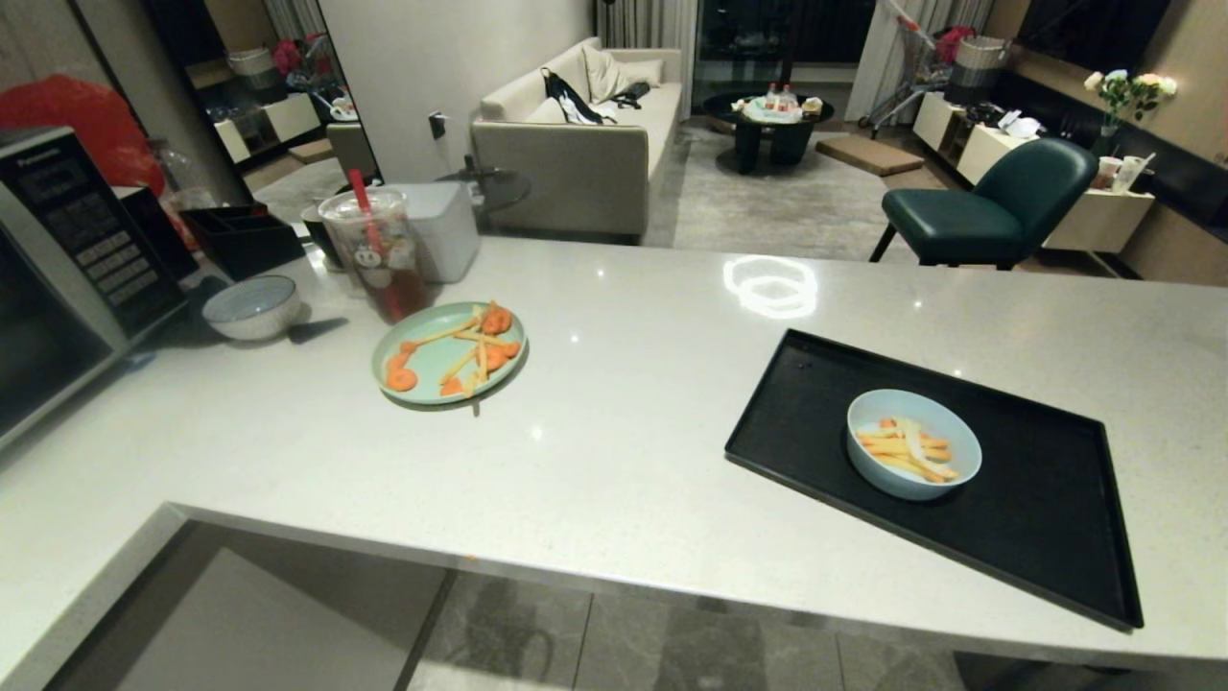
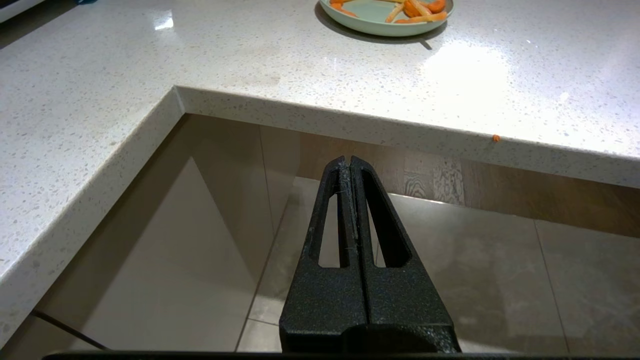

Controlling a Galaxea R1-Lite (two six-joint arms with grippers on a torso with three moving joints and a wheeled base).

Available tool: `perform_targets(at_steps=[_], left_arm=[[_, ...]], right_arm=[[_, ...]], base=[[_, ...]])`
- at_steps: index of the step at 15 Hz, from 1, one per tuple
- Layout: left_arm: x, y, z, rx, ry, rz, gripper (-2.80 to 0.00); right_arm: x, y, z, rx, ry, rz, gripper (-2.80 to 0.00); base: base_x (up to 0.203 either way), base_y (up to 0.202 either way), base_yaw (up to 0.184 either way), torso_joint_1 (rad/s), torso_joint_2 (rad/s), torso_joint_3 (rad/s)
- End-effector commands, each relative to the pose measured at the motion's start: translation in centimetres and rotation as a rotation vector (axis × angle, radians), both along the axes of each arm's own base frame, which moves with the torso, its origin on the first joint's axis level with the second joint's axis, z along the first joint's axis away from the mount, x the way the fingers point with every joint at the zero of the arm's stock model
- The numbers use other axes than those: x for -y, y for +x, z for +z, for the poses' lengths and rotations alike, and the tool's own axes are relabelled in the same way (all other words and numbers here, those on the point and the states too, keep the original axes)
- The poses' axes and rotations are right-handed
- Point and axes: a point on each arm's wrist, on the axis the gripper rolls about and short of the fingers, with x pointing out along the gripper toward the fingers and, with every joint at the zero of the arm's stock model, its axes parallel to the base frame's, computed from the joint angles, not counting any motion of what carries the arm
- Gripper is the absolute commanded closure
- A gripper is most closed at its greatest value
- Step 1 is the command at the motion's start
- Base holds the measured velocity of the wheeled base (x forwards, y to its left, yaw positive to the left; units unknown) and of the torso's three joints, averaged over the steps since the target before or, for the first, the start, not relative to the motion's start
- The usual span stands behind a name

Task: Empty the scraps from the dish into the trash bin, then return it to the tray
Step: Pick up the bowl with leftover food

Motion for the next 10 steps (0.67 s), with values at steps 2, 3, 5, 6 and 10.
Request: perform_targets(at_steps=[2, 3, 5, 6, 10], left_arm=[[0.0, 0.0, 0.0, 0.0, -0.001, 0.0, 0.0], [0.0, 0.0, 0.0, 0.0, 0.0, 0.0, 0.0], [0.0, 0.0, 0.0, 0.0, -0.001, 0.001, 0.0], [0.0, 0.0, 0.0, 0.0, -0.001, 0.001, 0.0], [0.0, 0.0, 0.0, 0.0, -0.001, 0.001, 0.0]], right_arm=[[-0.1, 5.4, 1.7, -0.22, 0.001, 0.033, 0.0], [-0.2, 6.7, 2.2, -0.256, 0.001, 0.047, 0.0], [-0.5, 9.6, 3.4, -0.315, -0.001, 0.086, 0.0], [-0.8, 11.0, 4.1, -0.334, 0.001, 0.104, 0.0], [-3.6, 16.0, 5.6, -0.457, 0.034, 0.123, 0.0]], base=[[0.0, 0.0, 0.0, 0.0, 0.0, 0.0], [0.0, 0.0, 0.0, 0.0, 0.0, 0.0], [0.0, 0.0, 0.0, 0.0, 0.0, 0.0], [0.0, 0.0, 0.0, 0.0, 0.0, 0.0], [0.0, 0.0, 0.0, 0.0, 0.0, 0.0]])
